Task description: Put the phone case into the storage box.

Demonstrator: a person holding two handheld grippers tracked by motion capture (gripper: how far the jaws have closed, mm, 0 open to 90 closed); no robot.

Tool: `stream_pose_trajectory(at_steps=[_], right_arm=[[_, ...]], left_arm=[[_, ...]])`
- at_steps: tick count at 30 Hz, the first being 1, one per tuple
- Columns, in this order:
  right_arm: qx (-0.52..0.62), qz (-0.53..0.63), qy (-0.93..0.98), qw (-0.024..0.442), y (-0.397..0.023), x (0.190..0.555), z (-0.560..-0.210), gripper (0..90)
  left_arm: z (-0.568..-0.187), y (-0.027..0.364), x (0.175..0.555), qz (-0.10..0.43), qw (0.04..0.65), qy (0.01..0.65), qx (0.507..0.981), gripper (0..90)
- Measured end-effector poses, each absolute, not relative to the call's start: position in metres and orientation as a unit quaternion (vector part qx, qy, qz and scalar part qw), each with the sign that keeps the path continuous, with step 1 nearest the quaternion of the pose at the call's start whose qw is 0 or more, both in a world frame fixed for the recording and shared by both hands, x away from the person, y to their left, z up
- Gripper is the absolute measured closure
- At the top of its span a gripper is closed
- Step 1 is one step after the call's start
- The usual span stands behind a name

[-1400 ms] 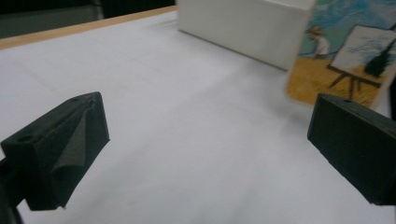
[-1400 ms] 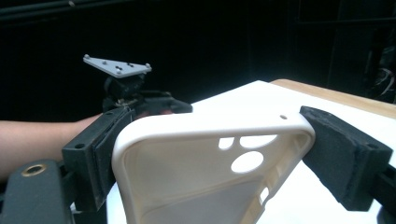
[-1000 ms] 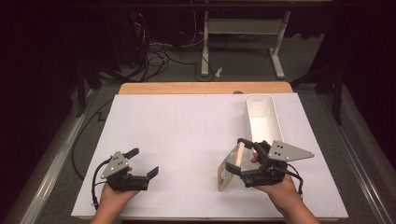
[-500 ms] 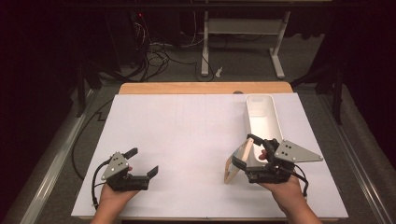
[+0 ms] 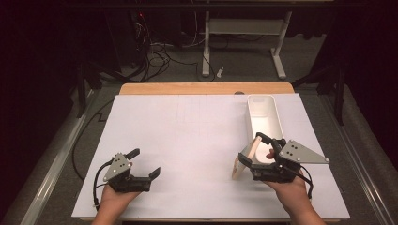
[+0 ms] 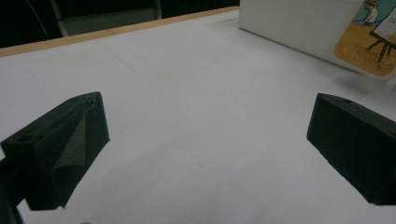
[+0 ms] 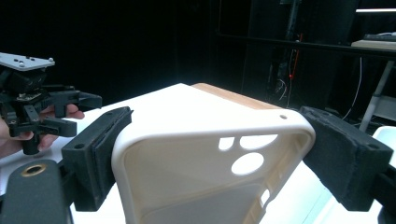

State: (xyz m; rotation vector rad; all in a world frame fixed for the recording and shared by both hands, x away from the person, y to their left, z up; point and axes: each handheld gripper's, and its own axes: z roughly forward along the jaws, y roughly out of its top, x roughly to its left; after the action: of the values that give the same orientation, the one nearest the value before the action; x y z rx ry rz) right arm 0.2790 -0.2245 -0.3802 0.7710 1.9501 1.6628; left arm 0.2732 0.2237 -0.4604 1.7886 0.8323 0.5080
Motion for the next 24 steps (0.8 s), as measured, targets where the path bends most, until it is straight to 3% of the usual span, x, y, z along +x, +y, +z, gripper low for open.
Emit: stream_pose_trajectory(at_steps=[24], right_arm=[[0.266, 0.646, 0.669, 0.254, -0.228, 0.263, -0.342, 13.5]], left_arm=[[-0.458, 0.225, 0.271, 0.223, 0.521, 0.349, 0.746, 0.7]])
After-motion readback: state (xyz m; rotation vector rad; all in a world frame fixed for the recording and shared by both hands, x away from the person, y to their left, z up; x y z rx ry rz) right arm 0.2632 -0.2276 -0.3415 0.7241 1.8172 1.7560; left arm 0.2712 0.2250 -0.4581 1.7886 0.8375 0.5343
